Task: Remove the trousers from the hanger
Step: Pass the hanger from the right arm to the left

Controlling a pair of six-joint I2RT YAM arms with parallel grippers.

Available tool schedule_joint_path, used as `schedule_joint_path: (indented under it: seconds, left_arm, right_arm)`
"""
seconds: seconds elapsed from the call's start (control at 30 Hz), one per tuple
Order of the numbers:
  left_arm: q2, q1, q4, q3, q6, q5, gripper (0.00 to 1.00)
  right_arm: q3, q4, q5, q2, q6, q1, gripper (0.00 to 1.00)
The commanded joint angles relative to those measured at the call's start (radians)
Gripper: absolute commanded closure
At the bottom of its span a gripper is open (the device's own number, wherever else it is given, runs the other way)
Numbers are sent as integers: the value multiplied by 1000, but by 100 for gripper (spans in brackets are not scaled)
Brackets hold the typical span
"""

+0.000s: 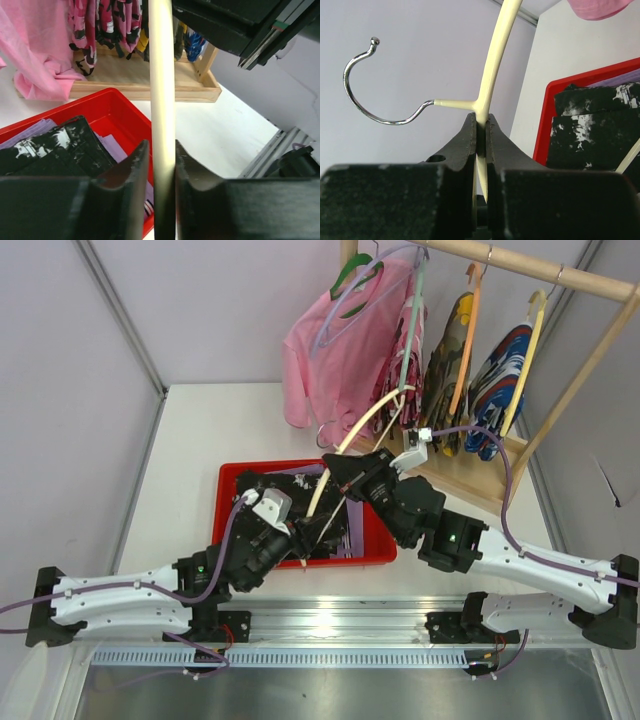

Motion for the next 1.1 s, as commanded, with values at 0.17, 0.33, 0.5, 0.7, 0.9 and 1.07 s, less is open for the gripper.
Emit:
schedule_joint_path:
  seconds: [0.17, 0.33, 0.5, 0.7, 0.9, 1.07]
  left_arm:
    - [-3, 3, 91, 3, 32, 12, 100]
    - [-12, 37, -59, 104, -66, -28, 100]
    - [-43, 62, -229, 241, -102, -34, 100]
    - [-55, 63, -419, 373, -73, 0, 100]
    - [9, 115, -657, 578, -69, -27, 100]
    - [147, 284, -836, 839, -45, 137, 100]
  right_arm:
    - [70, 68, 18, 15, -17, -7, 100]
    - [130, -77, -7, 39, -146, -15, 76]
    - [262, -333, -13, 42, -259, -17, 23]
    - [435, -636, -74, -10, -348, -18, 16]
    - [620, -840, 28, -10, -485, -36, 14]
    - [707, -951, 52, 53, -560, -134, 11]
